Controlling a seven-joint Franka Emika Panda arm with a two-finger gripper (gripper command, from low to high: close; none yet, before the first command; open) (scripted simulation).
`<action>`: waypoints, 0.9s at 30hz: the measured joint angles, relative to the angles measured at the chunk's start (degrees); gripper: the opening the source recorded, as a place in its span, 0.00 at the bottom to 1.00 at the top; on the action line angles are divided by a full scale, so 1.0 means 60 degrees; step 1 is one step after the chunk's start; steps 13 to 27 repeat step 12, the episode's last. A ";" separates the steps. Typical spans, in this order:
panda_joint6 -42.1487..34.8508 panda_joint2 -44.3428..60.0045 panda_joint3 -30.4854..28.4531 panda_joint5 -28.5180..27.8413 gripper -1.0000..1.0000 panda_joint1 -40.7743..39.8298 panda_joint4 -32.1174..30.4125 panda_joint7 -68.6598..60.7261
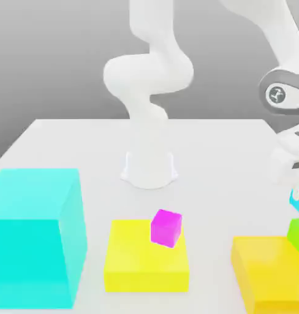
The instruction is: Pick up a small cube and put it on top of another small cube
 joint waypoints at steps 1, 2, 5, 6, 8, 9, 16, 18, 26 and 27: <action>-0.0227 -0.0075 -0.0075 0.0059 0.00 -0.0047 0.0159 -0.0222; -0.0457 -0.0147 -0.0100 0.0117 0.00 -0.0144 0.0320 -0.0447; -0.0832 -0.0147 -0.0172 0.0102 0.00 -0.0387 0.0679 -0.0884; -0.0621 0.0078 -0.0194 -0.0066 0.00 -0.0382 0.0669 -0.0808; -0.0025 0.0651 -0.0280 -0.0496 0.00 -0.0318 0.0580 -0.0537; 0.0253 0.0904 -0.0340 -0.0681 1.00 -0.0265 0.0532 -0.0410; 0.0253 0.0904 -0.0340 -0.0681 1.00 -0.0265 0.0532 -0.0410; 0.0253 0.0904 -0.0340 -0.0681 1.00 -0.0265 0.0532 -0.0410; 0.0253 0.0904 -0.0340 -0.0681 1.00 -0.0265 0.0532 -0.0410; 0.0253 0.0904 -0.0340 -0.0681 1.00 -0.0265 0.0532 -0.0410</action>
